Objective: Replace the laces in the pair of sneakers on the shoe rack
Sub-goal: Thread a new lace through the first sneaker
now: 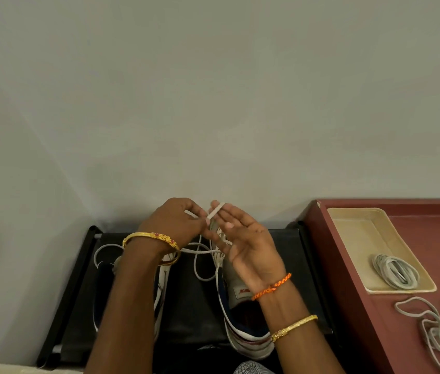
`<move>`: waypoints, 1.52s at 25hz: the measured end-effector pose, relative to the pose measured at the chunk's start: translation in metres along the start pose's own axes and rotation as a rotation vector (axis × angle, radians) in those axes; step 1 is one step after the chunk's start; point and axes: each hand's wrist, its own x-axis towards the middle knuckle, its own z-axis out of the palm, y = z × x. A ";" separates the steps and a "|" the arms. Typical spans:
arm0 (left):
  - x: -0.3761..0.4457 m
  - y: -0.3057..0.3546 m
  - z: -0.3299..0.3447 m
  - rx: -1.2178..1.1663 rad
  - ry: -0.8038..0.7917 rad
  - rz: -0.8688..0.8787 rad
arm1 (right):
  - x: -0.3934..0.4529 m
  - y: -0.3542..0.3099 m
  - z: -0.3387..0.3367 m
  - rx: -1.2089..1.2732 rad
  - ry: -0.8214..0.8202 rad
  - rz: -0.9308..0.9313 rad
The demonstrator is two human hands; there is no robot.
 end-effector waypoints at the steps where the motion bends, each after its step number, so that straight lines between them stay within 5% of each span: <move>1: 0.001 -0.004 0.000 0.121 -0.022 -0.020 | 0.002 -0.007 -0.005 0.132 0.038 -0.038; 3: 0.002 -0.014 -0.002 0.416 0.014 -0.043 | 0.007 -0.025 -0.016 0.258 0.086 -0.138; 5: 0.000 -0.015 -0.003 0.399 0.101 0.021 | 0.007 -0.035 -0.020 0.264 0.115 -0.170; 8: -0.013 0.011 -0.006 -0.396 0.046 0.143 | 0.004 -0.035 -0.015 0.288 0.115 -0.164; 11: -0.028 0.049 0.000 -1.227 -0.150 0.248 | -0.004 -0.040 0.005 0.113 -0.077 -0.085; 15: -0.026 0.054 0.001 -1.470 -0.037 0.276 | -0.018 -0.037 0.025 -0.487 -0.197 -0.051; 21: 0.005 -0.024 -0.039 -1.740 0.415 -0.054 | -0.016 -0.070 -0.024 -0.754 0.174 -0.170; 30: 0.025 -0.086 -0.037 -1.625 0.697 -0.253 | -0.001 -0.049 -0.091 -1.088 0.651 -0.152; 31: 0.027 -0.088 -0.035 -1.502 0.726 -0.297 | 0.001 -0.048 -0.094 -1.067 0.646 -0.151; 33: 0.028 -0.086 -0.026 -0.840 0.748 -0.555 | 0.001 -0.047 -0.088 -0.973 0.539 -0.144; 35: 0.023 -0.066 -0.006 -0.282 0.555 -0.666 | 0.000 -0.049 -0.071 -0.875 0.375 -0.152; 38: 0.010 -0.033 0.023 0.213 0.223 -0.534 | 0.001 -0.045 -0.044 -0.870 0.174 -0.211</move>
